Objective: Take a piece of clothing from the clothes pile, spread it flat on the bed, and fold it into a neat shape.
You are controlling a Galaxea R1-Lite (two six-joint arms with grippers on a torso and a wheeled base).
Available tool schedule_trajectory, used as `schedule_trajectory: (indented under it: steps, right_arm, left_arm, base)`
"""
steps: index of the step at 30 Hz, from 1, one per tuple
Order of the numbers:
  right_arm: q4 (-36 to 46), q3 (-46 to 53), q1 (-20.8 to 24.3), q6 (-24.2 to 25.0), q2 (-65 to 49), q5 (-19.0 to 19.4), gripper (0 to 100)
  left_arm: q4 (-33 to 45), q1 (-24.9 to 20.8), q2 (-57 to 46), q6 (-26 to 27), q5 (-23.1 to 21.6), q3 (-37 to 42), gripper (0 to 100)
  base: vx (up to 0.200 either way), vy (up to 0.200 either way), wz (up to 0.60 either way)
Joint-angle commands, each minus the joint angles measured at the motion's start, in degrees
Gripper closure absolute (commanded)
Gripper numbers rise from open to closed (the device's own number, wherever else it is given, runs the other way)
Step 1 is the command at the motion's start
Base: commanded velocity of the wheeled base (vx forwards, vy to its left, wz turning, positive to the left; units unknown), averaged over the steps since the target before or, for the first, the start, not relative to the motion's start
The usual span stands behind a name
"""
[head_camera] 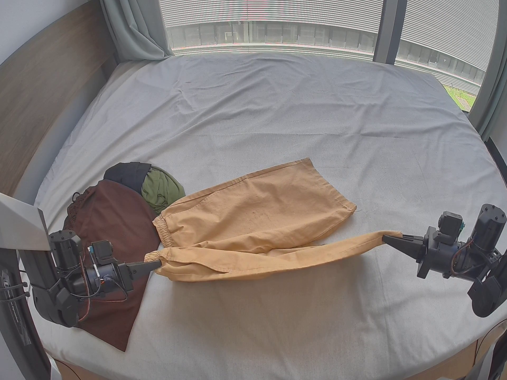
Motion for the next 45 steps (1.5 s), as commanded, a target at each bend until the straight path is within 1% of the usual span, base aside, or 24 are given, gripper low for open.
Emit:
schedule_trajectory:
  steps: [1, 7, 15, 20, 24, 28, 32, 33, 36, 40, 43, 45]
  right_arm:
    - [0.0, -3.1, 0.3, 1.2, 2.5, -0.6, 100]
    - [-0.1, -7.3, 1.5, 5.7, 4.2, -0.8, 100]
    - [0.0, -13.7, 1.0, 7.8, 7.3, -0.8, 100]
    - [0.0, -17.6, 0.6, 9.2, 9.3, -0.8, 100]
    - [0.0, -20.8, 0.0, 11.4, 10.0, -0.8, 100]
    - [0.0, -23.7, 0.0, 14.0, 10.4, -0.8, 100]
    - [0.0, -25.2, 0.1, 14.3, 11.3, -0.8, 100]
    - [0.0, -27.6, 0.3, 14.4, 12.5, -0.8, 100]
    - [0.0, -30.1, 0.3, 15.0, 14.0, -0.8, 100]
    - [0.1, -33.3, 0.3, 16.3, 16.0, -0.8, 100]
    - [0.2, -36.2, 0.1, 17.4, 17.3, -0.8, 100]
    - [0.2, -36.4, 0.1, 17.5, 17.5, -0.8, 100]
  left_arm:
    - [0.0, 0.5, -0.8, -0.2, -0.1, -0.3, 100]
    - [0.0, 0.7, -1.2, -0.6, -0.1, -0.5, 100]
    - [0.0, 1.2, -1.3, -1.3, -0.1, -1.3, 100]
    - [0.0, 1.3, -1.9, -2.8, 0.0, -1.8, 100]
    - [0.0, 1.4, -1.9, -3.4, 0.2, -2.0, 100]
    - [0.0, 1.4, -1.9, -4.5, 1.9, -3.0, 100]
    - [0.0, 1.3, -1.9, -5.2, 2.1, -3.3, 100]
    - [0.0, 1.3, -1.8, -5.4, 2.1, -3.7, 100]
    - [0.0, 1.3, -1.5, -5.5, 2.1, -4.6, 100]
    - [0.0, 1.4, -1.5, -7.2, 2.2, -5.8, 100]
    - [0.0, 1.3, -1.7, -8.4, 3.8, -6.3, 100]
    - [0.0, 1.3, -1.7, -8.5, 4.1, -6.3, 100]
  base:
    - [0.0, 0.0, 0.0]
    - [0.0, 0.0, 0.0]
    - [0.0, 0.0, 0.0]
    - [0.0, 0.0, 0.0]
    - [0.0, 0.0, 0.0]
    - [0.0, 0.0, 0.0]
    - [0.0, 0.0, 0.0]
    - [0.0, 0.0, 0.0]
    - [0.0, 0.0, 0.0]
    - [0.0, 0.0, 0.0]
    - [0.0, 0.0, 0.0]
    - [0.0, 0.0, 0.0]
